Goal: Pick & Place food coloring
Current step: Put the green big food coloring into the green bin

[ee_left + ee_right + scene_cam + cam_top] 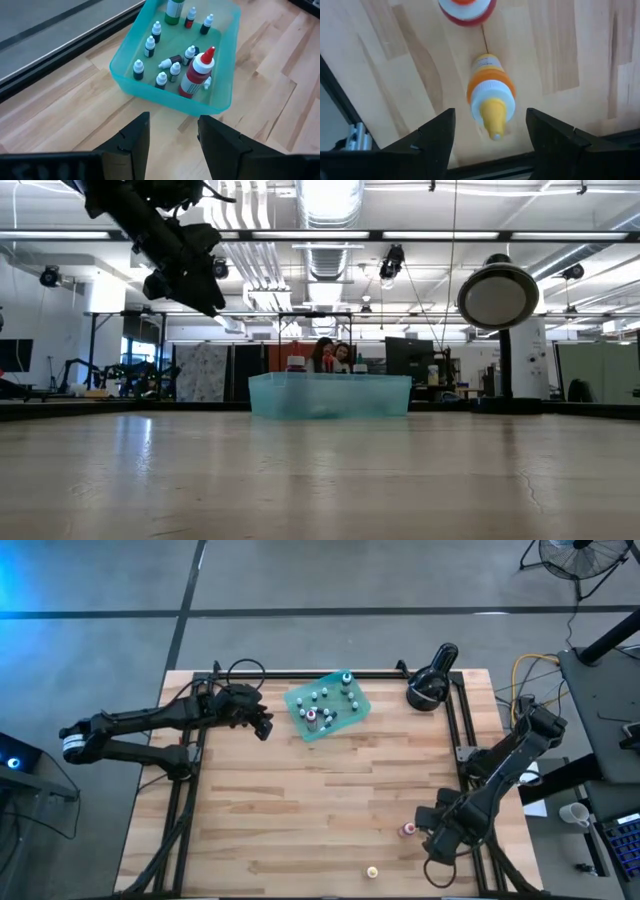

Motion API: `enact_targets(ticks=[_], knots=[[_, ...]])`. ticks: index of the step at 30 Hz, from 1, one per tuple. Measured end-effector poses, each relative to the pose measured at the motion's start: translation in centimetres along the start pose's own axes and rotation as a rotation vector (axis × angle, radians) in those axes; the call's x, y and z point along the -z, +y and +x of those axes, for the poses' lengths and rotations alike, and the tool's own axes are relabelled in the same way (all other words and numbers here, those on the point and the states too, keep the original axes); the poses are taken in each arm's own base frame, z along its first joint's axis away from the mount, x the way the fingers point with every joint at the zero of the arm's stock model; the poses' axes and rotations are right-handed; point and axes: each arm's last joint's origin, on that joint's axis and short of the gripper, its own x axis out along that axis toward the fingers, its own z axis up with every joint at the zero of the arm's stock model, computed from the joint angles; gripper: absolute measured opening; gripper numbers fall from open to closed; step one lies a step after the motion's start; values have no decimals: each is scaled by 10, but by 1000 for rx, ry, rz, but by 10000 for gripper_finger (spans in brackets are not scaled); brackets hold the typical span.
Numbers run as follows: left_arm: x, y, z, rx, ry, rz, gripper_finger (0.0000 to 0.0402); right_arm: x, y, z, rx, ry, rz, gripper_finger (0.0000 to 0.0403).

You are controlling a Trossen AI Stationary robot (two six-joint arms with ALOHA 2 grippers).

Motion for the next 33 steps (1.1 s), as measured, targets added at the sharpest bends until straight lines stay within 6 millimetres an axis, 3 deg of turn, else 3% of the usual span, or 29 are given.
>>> enact_targets(ticks=[15,27,33], knots=[[0,0,0,2,-4,-3,140,-1,0,5,-7,-19,-13,193],[-1,0,0,2,-7,0,140,-4,1,1,-10,-53,15,187],[0,0,0,2,-5,0,140,-5,0,1,-8,-52,21,149]])
